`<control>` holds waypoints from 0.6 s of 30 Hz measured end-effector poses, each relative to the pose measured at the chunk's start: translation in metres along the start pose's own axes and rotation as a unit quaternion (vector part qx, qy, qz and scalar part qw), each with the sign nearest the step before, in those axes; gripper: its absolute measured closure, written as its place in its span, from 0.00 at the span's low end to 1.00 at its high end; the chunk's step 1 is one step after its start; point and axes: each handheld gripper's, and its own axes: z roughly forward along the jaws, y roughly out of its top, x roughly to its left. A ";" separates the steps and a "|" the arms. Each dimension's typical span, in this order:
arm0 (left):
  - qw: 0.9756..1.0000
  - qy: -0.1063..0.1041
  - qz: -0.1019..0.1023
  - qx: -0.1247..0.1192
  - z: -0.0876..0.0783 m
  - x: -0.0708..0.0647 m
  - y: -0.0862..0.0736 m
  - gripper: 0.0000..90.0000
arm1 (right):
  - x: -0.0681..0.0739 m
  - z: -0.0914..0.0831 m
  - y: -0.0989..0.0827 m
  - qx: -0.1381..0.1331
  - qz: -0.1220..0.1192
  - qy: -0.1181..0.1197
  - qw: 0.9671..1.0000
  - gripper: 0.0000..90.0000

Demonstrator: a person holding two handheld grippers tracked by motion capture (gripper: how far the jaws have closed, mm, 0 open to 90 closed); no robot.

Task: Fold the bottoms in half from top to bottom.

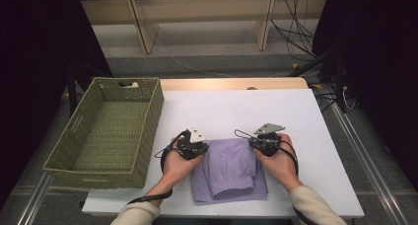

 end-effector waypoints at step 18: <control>0.993 -0.061 -0.076 -0.065 -0.046 -0.003 -0.008 0.15 | 0.013 -0.060 -0.034 -0.118 0.018 0.113 0.986 0.38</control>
